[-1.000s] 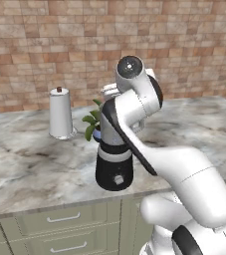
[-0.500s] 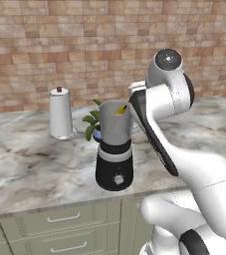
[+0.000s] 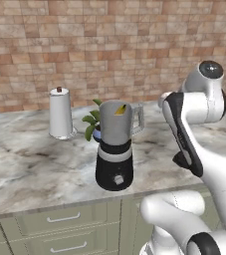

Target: Open the blender lid, put the banana in the blender, close the lid, and start the blender.

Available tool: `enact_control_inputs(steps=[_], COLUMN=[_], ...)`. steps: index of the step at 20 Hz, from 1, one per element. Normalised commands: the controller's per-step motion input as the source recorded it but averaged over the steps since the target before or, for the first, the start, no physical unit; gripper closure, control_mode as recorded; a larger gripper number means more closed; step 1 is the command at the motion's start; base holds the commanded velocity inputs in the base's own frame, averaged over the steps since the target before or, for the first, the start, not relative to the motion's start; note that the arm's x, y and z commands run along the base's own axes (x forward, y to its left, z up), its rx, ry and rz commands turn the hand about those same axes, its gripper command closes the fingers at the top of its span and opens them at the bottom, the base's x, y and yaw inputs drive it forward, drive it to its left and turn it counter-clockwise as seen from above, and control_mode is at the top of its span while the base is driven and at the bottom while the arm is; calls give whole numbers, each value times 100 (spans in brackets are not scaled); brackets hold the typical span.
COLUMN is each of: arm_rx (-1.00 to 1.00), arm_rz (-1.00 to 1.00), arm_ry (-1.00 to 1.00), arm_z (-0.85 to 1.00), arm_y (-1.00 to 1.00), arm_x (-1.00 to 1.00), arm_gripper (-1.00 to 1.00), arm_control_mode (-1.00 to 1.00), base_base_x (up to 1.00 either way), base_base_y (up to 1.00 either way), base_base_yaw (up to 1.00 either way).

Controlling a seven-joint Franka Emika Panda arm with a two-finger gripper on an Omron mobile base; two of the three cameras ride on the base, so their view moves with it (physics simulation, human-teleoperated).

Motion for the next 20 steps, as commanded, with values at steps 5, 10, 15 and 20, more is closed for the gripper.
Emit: enact_control_inputs(steps=[5, 10, 15, 20], arm_rx=[0, 0, 0, 0], arm_rz=[0, 0, 0, -1], arm_ry=[15, 24, 24, 13], arm_z=[-25, -43, -71, -87], arm_y=[-75, -35, -14, -31], arm_x=[0, 0, 0, -1], arm_gripper=[-100, -100, -100, -100], arm_control_mode=[-100, -100, -100, -100], base_base_x=[0, 0, 0, 0], base_base_y=[0, 0, 0, 0], base_base_yaw=[0, 0, 0, 0])
